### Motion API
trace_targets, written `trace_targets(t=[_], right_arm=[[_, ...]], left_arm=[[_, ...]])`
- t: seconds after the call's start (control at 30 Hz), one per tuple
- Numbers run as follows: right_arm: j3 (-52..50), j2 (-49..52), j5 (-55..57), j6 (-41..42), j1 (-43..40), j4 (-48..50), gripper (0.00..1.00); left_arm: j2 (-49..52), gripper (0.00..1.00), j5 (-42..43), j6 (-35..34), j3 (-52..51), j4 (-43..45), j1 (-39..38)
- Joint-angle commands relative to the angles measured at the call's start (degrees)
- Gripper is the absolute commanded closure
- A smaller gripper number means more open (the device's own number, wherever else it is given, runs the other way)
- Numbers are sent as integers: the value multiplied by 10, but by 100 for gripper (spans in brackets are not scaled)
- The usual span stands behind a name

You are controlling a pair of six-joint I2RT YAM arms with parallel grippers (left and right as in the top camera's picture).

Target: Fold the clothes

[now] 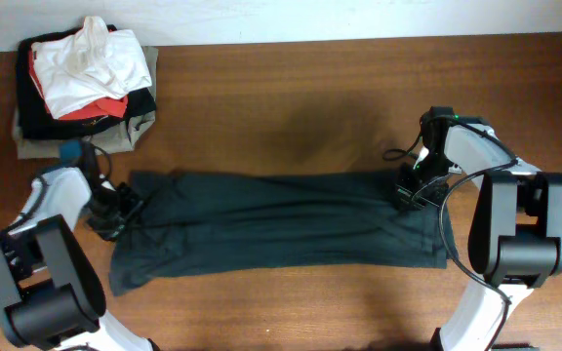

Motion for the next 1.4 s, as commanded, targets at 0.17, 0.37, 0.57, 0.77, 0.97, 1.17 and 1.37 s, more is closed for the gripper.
trace_targets(t=[0.17,0.37,0.57,0.77,0.97,1.17,1.37], right_arm=[[216,24,158,-7,-25,-193,96],[258,25,130,-25,-30,-226,95],[258,25,133,-25,-31,-236,31],[258,25,132,-36,-31,-248,21],[258,25,133,-36,-31,-257,15],[258,25,133,-38,-31,-262,1],[257,25,132,-72,-31,-262,1]], left_arm=[[10,99,-45,-3,137,-94,17],[-22,99,4,51,149,-122,-139],[-20,99,2,50,136,-103,-285],[10,99,2,50,76,-76,-288],[95,99,-1,50,70,-52,-282],[111,99,-33,44,70,-44,-174],[111,99,-69,44,83,-50,-53]])
